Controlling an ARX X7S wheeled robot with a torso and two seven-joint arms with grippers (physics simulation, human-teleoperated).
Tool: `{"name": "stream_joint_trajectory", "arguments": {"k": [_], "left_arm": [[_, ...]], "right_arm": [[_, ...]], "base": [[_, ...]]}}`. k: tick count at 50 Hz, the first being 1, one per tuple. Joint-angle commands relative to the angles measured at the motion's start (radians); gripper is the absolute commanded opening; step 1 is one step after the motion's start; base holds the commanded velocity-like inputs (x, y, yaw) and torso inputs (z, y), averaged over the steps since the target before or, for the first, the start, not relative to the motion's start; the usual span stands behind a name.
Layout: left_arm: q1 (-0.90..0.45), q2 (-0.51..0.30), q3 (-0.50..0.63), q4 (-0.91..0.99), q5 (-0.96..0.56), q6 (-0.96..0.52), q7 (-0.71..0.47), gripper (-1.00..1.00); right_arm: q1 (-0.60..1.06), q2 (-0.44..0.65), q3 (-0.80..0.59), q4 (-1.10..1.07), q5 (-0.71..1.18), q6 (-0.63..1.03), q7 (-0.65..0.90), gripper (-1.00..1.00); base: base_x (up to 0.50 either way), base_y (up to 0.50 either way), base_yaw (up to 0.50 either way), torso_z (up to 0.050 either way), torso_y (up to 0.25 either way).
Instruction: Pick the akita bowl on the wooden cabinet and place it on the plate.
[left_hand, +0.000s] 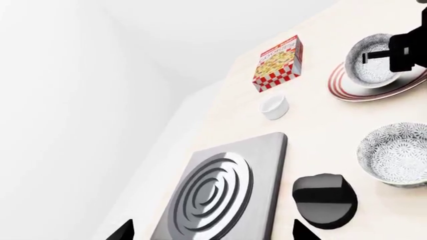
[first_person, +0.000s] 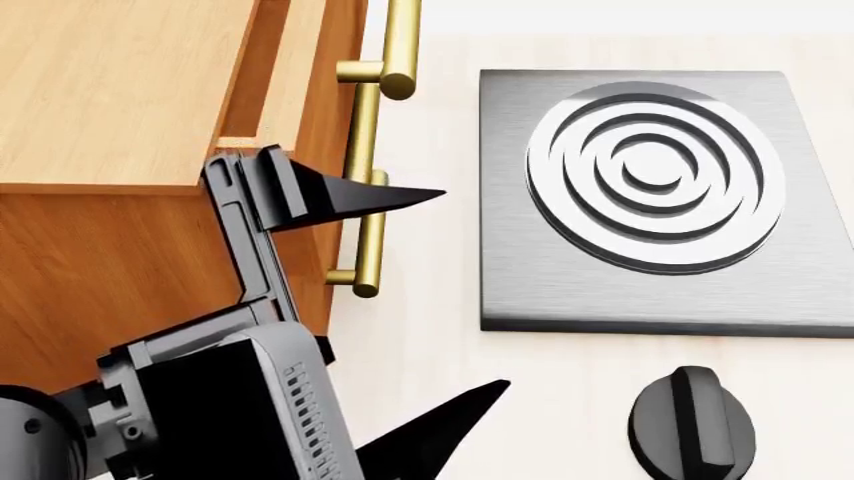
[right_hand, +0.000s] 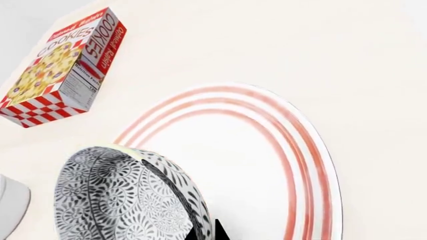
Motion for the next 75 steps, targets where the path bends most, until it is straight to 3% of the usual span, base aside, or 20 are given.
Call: {"name": "stream_joint_trajectory", "arguments": {"k": [1, 37, 38, 75], "left_arm": [[0.01, -0.003, 0.003, -0.002, 0.007, 0.006, 0.0, 1.0], [0.025, -0.006, 0.001, -0.011, 0.013, 0.016, 0.002, 1.0], [0.026, -0.006, 0.002, -0.011, 0.015, 0.017, 0.002, 1.0], [0.027, -0.012, -0.005, -0.009, 0.013, 0.014, 0.002, 1.0]], "right_arm": [[0.012, 0.002, -0.002, 0.005, -0.013, 0.007, -0.013, -1.0], [0.022, 0.003, -0.022, 0.037, -0.012, 0.031, -0.038, -1.0], [0.021, 0.004, -0.025, 0.035, -0.018, 0.03, -0.039, 1.0], [-0.019, 0.024, -0.003, -0.068, -0.018, 0.032, -0.029, 1.0]], "base": [[0.0, 0.0, 0.0, 0.0, 0.0], [0.0, 0.0, 0.0, 0.0, 0.0], [0.0, 0.0, 0.0, 0.0, 0.0], [0.0, 0.0, 0.0, 0.0, 0.0]]}}
